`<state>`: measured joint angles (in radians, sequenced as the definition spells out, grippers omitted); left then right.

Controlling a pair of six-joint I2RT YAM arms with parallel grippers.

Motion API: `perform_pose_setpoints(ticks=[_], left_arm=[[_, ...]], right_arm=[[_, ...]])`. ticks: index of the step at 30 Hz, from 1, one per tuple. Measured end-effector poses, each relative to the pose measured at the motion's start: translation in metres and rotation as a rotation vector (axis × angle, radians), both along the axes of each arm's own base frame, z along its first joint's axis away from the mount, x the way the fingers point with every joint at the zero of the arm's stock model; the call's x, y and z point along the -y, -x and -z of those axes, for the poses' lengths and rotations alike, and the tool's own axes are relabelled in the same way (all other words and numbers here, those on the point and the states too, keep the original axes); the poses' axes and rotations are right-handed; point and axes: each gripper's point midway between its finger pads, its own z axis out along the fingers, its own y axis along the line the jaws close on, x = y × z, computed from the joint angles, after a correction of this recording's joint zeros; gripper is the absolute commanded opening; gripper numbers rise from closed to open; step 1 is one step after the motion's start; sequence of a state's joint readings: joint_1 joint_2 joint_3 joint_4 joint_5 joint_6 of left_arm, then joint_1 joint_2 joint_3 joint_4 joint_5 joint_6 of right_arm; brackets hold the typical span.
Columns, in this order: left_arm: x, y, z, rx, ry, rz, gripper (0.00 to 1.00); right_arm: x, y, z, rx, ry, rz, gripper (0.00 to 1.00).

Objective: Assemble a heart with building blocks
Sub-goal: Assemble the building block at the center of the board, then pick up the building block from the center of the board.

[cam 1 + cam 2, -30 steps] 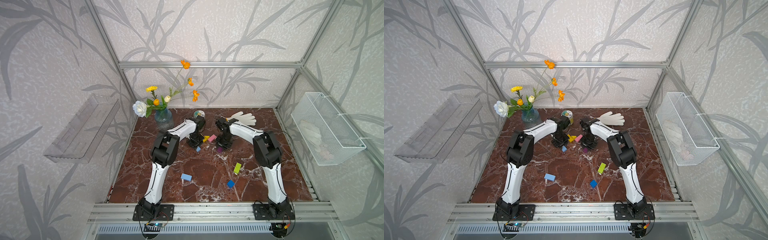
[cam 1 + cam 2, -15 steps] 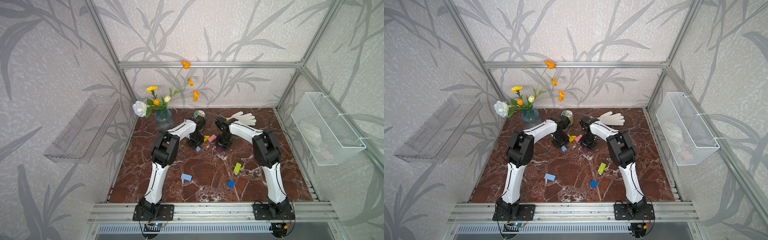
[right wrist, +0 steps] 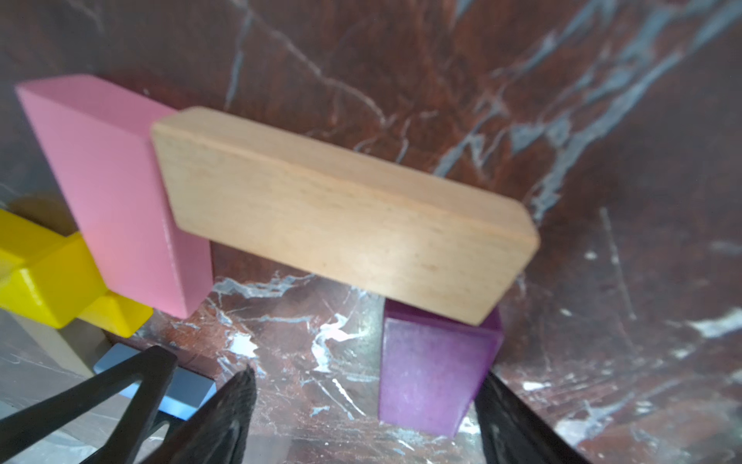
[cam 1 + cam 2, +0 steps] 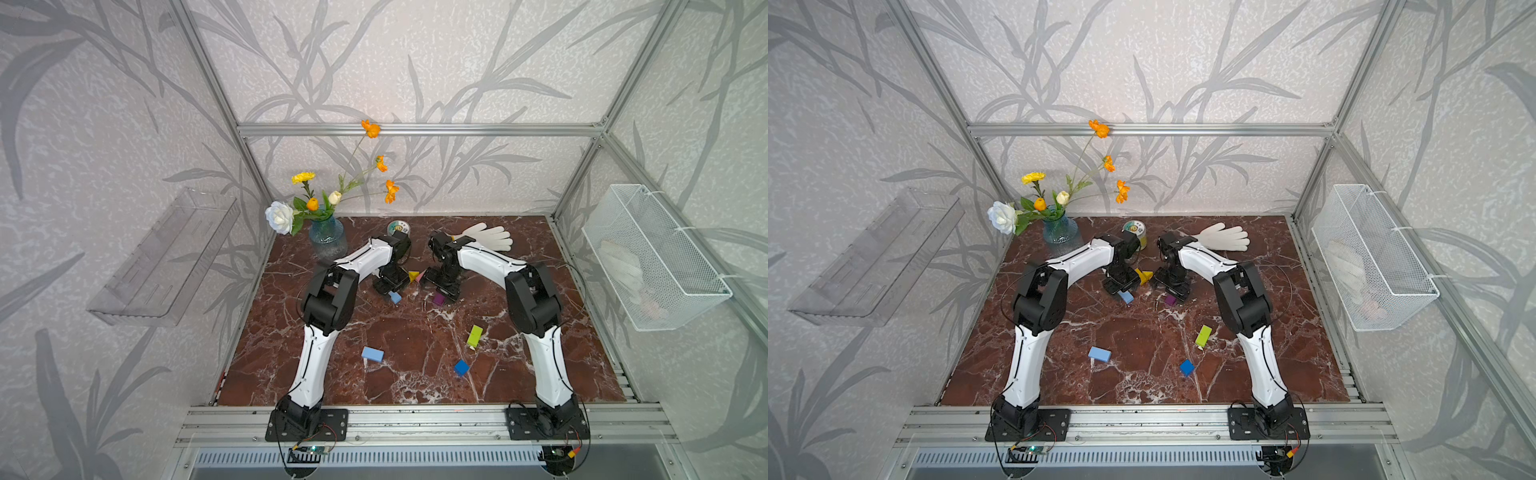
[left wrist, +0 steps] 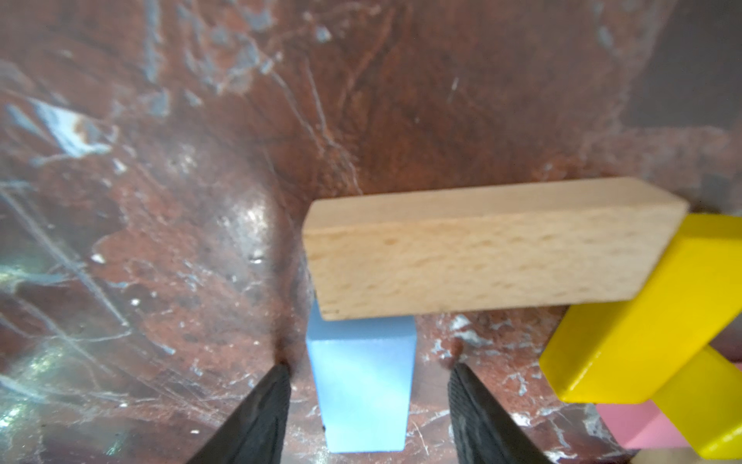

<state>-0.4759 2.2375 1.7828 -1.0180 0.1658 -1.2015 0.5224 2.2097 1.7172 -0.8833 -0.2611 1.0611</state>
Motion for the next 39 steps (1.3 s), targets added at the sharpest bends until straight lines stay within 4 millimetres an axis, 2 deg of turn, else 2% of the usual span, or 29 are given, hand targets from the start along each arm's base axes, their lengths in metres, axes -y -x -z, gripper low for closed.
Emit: perform_pose_setpoints(ticks=[4,7,10,13,15,16,19,21,24,27,30,34,39], left_arm=[[-0.001,-0.002,-0.018,0.037,0.006,0.024,0.66],[-0.004,-0.002,-0.042,0.083,0.007,0.052,0.67],[-0.009,-0.001,-0.077,0.144,0.007,0.082,0.67],[-0.015,0.004,-0.116,0.224,0.022,0.093,0.69],[-0.024,0.021,-0.134,0.261,0.041,0.080,0.69],[-0.030,0.033,-0.137,0.265,0.049,0.069,0.69],[-0.051,0.085,-0.121,0.203,0.048,0.016,0.68],[-0.063,0.115,-0.098,0.131,0.027,-0.020,0.68],[-0.073,0.145,-0.069,0.045,-0.008,-0.060,0.67],[-0.073,0.159,-0.058,0.026,-0.018,-0.089,0.67],[-0.072,0.169,-0.053,0.040,-0.004,-0.118,0.67],[-0.068,0.180,-0.048,0.039,0.001,-0.145,0.66],[-0.056,0.182,-0.045,0.049,0.014,-0.151,0.66]], right_arm=[[0.013,0.012,0.000,-0.005,0.051,-0.021,0.88],[0.023,0.019,-0.010,0.006,0.085,-0.040,0.88],[0.034,0.023,-0.040,0.062,0.104,-0.056,0.88],[0.050,0.035,-0.080,0.139,0.112,-0.054,0.88],[0.065,0.054,-0.103,0.177,0.111,-0.046,0.88],[0.071,0.063,-0.109,0.186,0.113,-0.042,0.88],[0.094,0.100,-0.106,0.159,0.135,-0.031,0.86],[0.110,0.127,-0.088,0.092,0.171,-0.032,0.85],[0.126,0.156,-0.058,-0.010,0.226,-0.034,0.82],[0.136,0.178,-0.037,-0.078,0.258,-0.043,0.78],[0.139,0.189,-0.024,-0.105,0.264,-0.048,0.77],[0.136,0.190,-0.017,-0.100,0.258,-0.055,0.77],[0.129,0.183,-0.013,-0.076,0.245,-0.051,0.77]])
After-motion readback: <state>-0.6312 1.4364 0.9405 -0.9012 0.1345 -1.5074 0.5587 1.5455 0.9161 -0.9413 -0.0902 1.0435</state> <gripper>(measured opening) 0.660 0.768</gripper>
